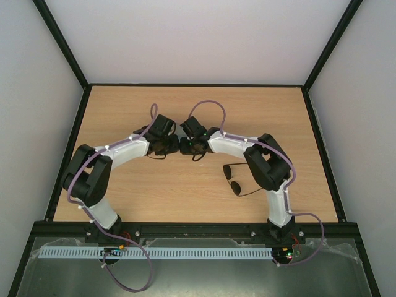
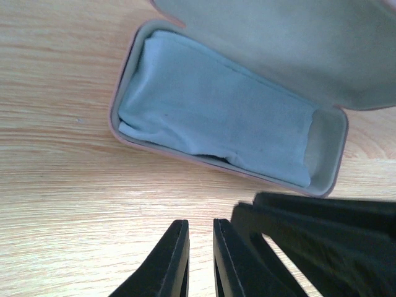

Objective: Organize the sunglasses
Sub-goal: Adjust the glasses cleaning cloth in the sunglasses case.

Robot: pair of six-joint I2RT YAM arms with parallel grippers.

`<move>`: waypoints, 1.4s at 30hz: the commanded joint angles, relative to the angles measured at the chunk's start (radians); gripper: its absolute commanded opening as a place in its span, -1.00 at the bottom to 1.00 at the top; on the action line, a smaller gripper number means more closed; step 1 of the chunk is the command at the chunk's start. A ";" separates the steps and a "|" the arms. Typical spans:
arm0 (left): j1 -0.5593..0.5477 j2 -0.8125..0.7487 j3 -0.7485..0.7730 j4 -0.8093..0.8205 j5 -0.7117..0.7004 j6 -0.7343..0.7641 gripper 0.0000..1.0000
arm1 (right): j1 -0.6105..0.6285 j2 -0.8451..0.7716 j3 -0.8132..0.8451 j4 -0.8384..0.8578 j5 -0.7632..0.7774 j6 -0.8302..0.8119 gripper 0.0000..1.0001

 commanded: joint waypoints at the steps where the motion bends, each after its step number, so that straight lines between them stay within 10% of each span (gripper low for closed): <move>1: 0.040 -0.046 -0.002 -0.032 0.009 0.007 -0.70 | 0.021 -0.105 -0.050 0.042 0.124 -0.025 -0.63; 42: 0.101 0.050 0.028 -0.003 0.016 0.039 -0.71 | 0.054 0.098 0.072 -0.011 0.159 -0.081 -0.87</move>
